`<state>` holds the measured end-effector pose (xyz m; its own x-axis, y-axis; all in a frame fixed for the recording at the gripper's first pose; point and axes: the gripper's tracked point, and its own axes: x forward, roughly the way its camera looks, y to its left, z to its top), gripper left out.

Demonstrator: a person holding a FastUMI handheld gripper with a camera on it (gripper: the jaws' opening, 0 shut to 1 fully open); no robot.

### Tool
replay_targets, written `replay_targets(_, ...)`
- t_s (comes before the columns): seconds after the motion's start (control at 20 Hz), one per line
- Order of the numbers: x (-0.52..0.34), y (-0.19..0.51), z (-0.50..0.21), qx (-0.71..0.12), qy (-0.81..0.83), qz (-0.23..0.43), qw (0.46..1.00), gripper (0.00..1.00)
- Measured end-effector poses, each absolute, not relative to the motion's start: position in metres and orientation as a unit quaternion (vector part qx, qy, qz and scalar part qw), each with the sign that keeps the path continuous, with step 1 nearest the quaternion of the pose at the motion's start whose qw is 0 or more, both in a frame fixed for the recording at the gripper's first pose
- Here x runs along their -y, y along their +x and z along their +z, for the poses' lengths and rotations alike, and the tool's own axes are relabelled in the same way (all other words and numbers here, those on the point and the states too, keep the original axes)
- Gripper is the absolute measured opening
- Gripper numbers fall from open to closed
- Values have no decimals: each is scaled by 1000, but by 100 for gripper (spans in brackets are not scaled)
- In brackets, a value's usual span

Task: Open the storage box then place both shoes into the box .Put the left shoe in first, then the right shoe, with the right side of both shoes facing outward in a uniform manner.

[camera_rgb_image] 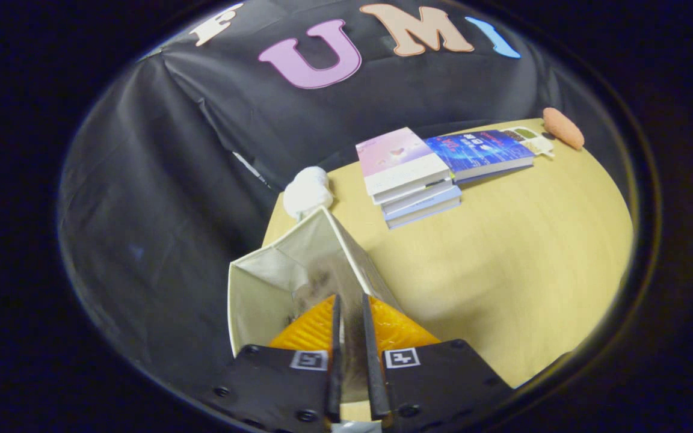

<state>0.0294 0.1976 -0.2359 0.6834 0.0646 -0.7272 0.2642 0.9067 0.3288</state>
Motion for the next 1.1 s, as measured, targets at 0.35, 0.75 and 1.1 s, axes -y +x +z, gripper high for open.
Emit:
replay_targets(0.35,-189,29,-227,-378,206,-58,900,21)
replay_targets(0.75,-114,52,-164,-275,165,-106,941,21)
replay_targets(1.1,-30,65,-55,-134,92,-161,973,21)
